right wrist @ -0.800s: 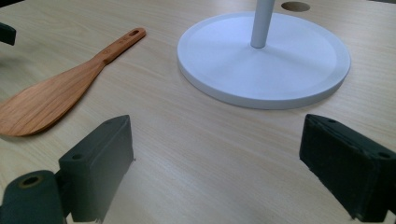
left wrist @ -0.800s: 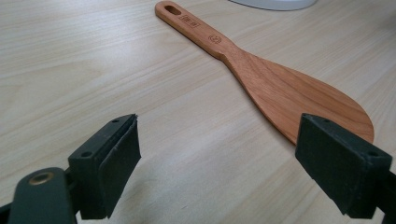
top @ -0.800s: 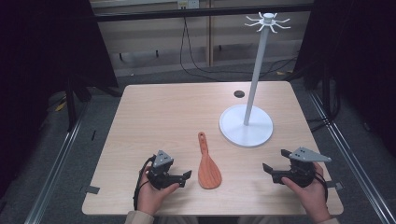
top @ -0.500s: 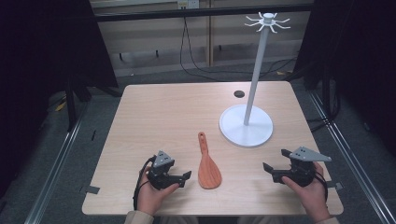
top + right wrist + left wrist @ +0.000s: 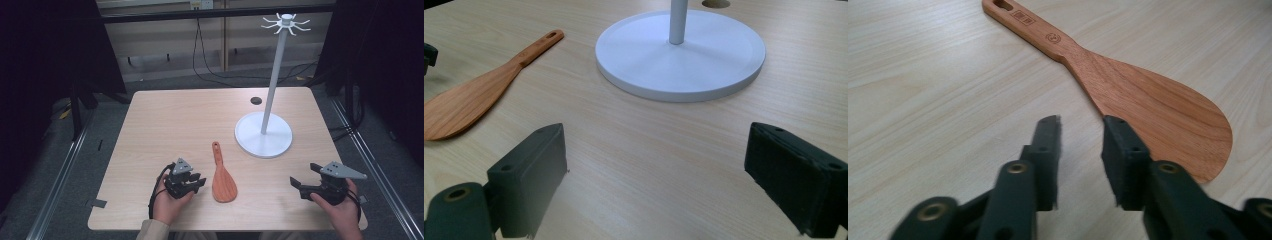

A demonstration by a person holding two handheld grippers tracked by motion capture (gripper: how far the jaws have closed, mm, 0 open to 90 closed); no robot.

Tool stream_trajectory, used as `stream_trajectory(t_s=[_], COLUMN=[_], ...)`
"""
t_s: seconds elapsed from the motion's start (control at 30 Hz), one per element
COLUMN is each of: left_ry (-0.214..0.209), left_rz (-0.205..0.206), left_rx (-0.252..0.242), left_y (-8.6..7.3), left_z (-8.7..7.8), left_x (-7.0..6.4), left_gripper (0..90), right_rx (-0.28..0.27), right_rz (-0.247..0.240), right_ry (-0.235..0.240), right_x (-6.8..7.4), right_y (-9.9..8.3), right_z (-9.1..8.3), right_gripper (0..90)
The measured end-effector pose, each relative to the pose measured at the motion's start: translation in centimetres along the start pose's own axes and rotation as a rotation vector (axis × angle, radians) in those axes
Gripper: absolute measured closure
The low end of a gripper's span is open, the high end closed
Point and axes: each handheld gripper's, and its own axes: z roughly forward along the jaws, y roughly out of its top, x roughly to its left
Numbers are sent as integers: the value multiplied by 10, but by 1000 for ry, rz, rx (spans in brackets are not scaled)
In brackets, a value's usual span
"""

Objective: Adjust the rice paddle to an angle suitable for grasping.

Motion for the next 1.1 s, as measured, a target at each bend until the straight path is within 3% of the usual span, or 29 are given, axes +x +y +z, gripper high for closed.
stream_trajectory(t_s=[0.23,0.33,0.53,0.87,0.97,1.1], left_ry=[8,2,-10,-6,-10,6], left_rz=[-1,-4,24,57,47,54], left_rx=[-1,-1,24,36,24,45], left_y=[2,1,-1,9,13,18], left_z=[-3,-7,4,26,30,39], left_x=[2,5,-1,-5,-5,-4], left_gripper=[758,864,900,900,900,900], right_rx=[4,14,15,4,2,-6], right_rz=[-6,-39,-46,-31,-23,-16], right_ry=[13,40,59,48,35,7], right_x=[6,16,24,16,14,9], right_y=[1,5,9,6,4,-1], right_z=[2,9,17,10,5,-6], right_gripper=[96,96,96,95,95,95])
